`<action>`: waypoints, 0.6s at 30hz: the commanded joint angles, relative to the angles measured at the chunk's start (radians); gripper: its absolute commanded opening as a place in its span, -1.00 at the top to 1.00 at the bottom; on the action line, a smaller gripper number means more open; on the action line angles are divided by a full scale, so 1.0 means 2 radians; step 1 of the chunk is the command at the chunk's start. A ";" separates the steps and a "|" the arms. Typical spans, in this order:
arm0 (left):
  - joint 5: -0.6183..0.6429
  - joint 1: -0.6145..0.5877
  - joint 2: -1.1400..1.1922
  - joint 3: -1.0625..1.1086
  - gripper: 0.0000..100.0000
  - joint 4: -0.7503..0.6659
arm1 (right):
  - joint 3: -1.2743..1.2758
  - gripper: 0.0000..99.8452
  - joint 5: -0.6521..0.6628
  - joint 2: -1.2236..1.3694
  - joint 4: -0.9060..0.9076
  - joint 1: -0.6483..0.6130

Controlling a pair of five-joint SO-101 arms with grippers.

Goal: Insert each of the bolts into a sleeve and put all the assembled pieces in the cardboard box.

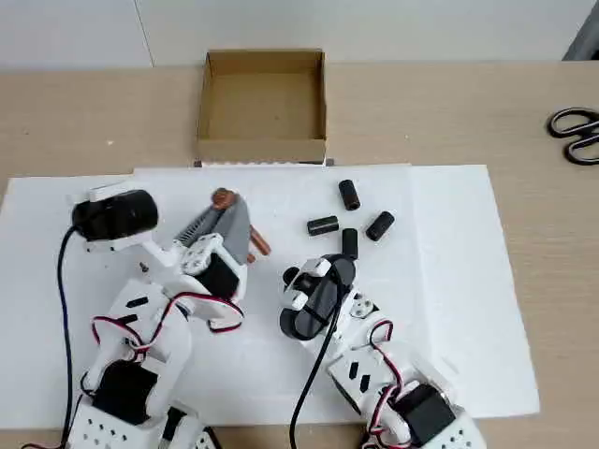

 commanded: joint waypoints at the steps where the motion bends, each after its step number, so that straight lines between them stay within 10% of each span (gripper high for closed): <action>1: 0.005 0.021 -0.010 -0.006 0.99 -0.016 | 0.002 0.99 -0.001 -0.007 -0.034 -0.010; 18: -0.011 0.041 -0.010 -0.005 0.99 0.008 | -0.018 0.99 -0.001 -0.007 -0.031 -0.004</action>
